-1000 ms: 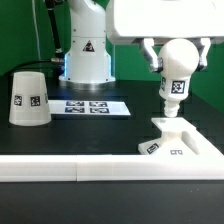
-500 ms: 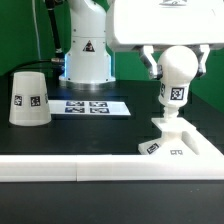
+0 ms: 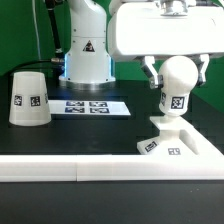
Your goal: Assemble lamp
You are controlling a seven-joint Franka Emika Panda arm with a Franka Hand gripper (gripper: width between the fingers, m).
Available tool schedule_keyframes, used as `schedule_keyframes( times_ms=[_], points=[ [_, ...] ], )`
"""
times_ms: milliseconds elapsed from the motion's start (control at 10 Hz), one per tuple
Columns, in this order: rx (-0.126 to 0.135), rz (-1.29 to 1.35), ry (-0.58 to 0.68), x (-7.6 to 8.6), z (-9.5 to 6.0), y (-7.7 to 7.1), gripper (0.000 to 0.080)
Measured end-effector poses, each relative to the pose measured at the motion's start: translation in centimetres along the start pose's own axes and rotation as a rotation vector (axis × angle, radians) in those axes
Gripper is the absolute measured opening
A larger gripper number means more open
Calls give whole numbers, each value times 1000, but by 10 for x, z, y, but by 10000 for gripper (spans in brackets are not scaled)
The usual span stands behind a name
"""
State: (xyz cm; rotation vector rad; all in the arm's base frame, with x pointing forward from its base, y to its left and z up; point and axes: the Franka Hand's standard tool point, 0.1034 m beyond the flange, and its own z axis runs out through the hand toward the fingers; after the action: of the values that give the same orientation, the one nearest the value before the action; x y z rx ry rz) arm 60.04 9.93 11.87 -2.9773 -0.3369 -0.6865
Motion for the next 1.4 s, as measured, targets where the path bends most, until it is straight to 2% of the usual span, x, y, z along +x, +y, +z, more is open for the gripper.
schedule_keyframes(
  times_ms=[500, 600, 700, 900, 1100, 1400],
  points=[
    [-31, -10, 128, -6, -4, -3, 576],
    [-32, -10, 130, -7, -4, -3, 576],
    [-32, -10, 130, -7, -4, -2, 655],
    [-32, -9, 130, -7, -4, -2, 686],
    [-33, -9, 128, -7, -5, -1, 697],
    [-35, -5, 129, -1, -15, 3, 698]
  ],
)
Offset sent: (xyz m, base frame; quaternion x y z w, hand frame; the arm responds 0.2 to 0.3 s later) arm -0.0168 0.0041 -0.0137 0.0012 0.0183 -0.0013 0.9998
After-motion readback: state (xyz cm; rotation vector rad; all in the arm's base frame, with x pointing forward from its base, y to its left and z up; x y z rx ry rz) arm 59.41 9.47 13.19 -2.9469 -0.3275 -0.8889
